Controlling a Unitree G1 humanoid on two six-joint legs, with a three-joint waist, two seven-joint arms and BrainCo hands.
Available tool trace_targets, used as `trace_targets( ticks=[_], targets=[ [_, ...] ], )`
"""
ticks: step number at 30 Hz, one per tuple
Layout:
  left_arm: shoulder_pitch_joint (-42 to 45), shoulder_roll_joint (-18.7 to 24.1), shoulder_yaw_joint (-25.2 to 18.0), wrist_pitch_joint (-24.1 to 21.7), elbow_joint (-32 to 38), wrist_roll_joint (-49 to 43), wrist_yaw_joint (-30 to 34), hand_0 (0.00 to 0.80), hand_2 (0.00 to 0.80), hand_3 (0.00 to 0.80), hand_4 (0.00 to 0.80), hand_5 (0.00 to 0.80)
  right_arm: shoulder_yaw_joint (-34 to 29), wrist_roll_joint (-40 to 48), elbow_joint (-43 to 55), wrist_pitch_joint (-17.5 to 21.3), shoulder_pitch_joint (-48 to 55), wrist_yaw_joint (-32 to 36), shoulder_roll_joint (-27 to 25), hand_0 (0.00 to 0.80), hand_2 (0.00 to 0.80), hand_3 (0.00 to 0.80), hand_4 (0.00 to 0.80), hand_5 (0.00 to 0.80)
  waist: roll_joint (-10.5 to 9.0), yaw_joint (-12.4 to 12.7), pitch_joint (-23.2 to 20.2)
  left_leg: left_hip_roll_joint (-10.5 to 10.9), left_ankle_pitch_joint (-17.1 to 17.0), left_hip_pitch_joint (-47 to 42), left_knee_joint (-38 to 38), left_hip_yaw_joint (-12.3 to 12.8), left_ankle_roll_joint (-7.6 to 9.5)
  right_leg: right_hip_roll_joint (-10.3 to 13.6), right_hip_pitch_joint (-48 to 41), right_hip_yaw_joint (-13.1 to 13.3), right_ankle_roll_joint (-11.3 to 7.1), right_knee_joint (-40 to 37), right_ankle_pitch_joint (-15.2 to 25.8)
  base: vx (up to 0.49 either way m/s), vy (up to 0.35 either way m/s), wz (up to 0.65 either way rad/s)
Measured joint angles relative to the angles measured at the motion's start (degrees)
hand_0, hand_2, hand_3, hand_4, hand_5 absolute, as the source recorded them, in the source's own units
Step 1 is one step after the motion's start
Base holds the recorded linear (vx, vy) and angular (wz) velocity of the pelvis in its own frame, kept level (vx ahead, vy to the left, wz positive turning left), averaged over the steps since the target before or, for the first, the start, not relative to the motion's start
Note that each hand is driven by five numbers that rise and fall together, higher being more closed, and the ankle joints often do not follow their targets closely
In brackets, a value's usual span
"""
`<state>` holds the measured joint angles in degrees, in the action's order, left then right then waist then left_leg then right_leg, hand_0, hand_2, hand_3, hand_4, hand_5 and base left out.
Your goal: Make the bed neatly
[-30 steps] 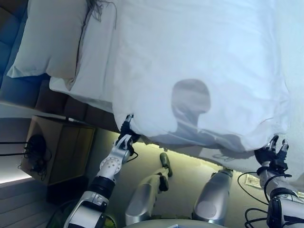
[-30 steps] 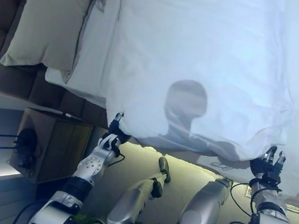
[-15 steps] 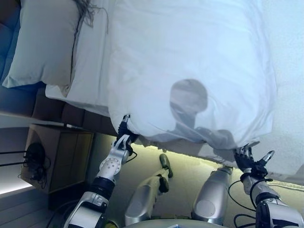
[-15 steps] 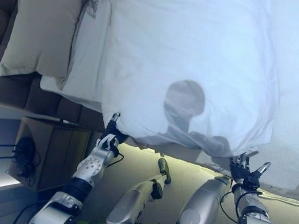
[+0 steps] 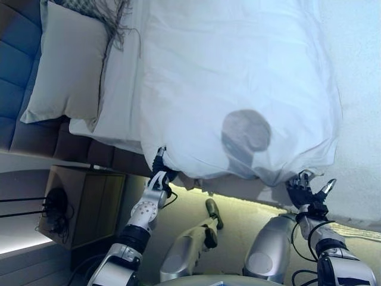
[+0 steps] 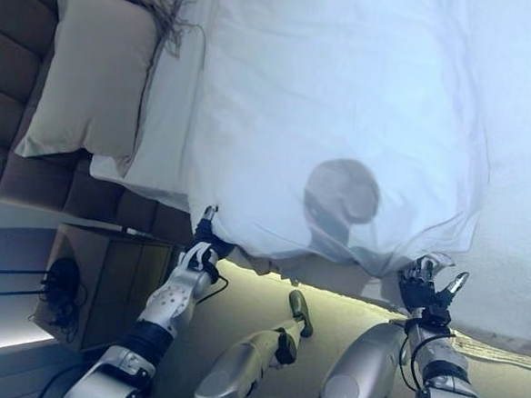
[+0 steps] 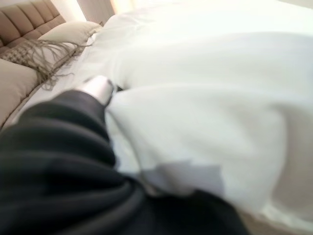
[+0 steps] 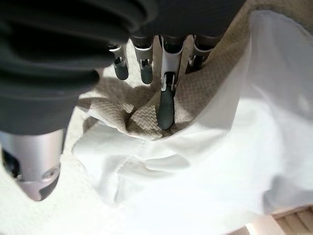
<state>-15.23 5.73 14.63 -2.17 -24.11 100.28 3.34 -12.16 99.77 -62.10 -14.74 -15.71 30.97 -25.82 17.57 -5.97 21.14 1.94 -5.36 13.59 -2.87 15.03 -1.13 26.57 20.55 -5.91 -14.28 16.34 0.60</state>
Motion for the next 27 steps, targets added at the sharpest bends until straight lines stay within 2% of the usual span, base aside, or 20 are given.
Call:
trace_targets(
  ticks=[6,14,20,27],
  targets=[
    [0.6,-0.3,0.0,0.2,0.0,0.0,0.0,0.8,0.8,0.8,0.8,0.8,0.5,-1.2,1.8,1.6,2.4,1.4,0.3,0.0,0.0,0.0,0.0,0.0,-0.01,-0.3,0.0,0.0,-0.3,-0.1,0.0,-0.3,-0.08,0.0,-0.3,-0.3,-0.03,0.3,-0.2,0.024,-0.016,0.02],
    [1.4,-0.3,-0.2,0.3,-0.8,0.0,0.2,0.8,0.8,0.8,0.8,0.8,-4.2,-1.7,-4.9,0.6,5.0,0.1,-0.7,0.0,0.0,0.0,0.0,0.0,-0.13,-1.2,0.0,0.0,-0.5,-2.7,1.8,-0.3,-0.33,-0.3,-1.8,-0.3,0.25,0.3,-0.9,0.007,0.007,-0.02],
    [1.7,-0.3,-0.5,0.3,-0.8,0.0,0.7,0.8,0.8,0.8,0.8,0.8,-5.2,-7.1,-5.9,-0.8,8.6,3.4,-1.9,0.0,0.0,0.0,0.0,0.0,-0.48,-1.3,-0.2,0.0,-0.5,-3.3,2.2,0.3,-0.35,-0.4,-2.0,0.2,0.01,0.3,-0.7,0.017,0.03,-0.05],
    [2.1,-0.3,-0.5,0.3,-0.9,0.0,0.7,0.8,0.8,0.8,0.8,0.8,-3.8,-13.7,-3.5,-1.9,7.5,7.0,-1.8,0.0,0.0,0.0,0.0,0.0,-0.9,-1.3,-1.1,0.0,-0.6,-4.0,2.4,0.5,-0.41,-0.4,-2.3,0.6,0.02,0.4,-0.8,-0.002,0.008,-0.02]
  ],
)
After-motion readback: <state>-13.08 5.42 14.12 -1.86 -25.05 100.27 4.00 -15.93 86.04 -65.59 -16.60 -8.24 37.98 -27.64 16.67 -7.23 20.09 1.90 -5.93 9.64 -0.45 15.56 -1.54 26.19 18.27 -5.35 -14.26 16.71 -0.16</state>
